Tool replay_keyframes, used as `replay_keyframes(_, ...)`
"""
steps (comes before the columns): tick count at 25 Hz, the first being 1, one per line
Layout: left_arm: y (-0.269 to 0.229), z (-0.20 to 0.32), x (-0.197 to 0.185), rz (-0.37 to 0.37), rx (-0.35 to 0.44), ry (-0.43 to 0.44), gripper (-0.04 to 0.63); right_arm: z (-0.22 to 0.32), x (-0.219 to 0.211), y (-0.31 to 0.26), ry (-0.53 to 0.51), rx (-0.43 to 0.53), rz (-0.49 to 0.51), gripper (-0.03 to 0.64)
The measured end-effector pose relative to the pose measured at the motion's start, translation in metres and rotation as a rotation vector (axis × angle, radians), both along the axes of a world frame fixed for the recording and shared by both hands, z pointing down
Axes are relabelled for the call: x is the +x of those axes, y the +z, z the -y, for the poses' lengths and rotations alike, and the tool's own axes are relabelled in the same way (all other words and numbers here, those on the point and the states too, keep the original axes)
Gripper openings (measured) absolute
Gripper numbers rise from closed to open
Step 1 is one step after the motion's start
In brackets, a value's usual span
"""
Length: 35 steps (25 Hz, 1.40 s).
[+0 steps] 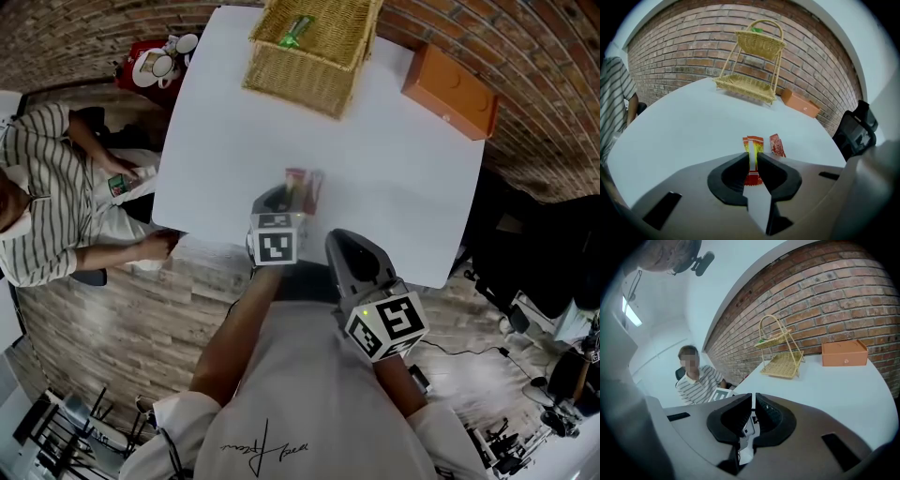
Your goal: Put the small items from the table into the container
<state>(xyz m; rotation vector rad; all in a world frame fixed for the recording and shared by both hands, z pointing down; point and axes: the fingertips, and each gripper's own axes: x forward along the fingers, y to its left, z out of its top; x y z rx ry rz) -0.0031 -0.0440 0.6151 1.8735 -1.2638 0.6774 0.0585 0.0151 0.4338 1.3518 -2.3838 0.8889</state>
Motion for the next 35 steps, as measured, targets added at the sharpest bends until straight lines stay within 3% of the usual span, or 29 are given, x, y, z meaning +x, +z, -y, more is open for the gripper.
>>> replay_keyframes(18,-0.005,-0.008,0.008,-0.048,-0.007,0.009,0.055,0.0,0.0,-0.01,-0.012,0.048,0.006,0.023)
replay_keyframes(35,-0.042,-0.006,-0.009,-0.08,0.068,-0.039,0.052,-0.002,-0.008,-0.027,-0.04,0.106,0.013,0.023)
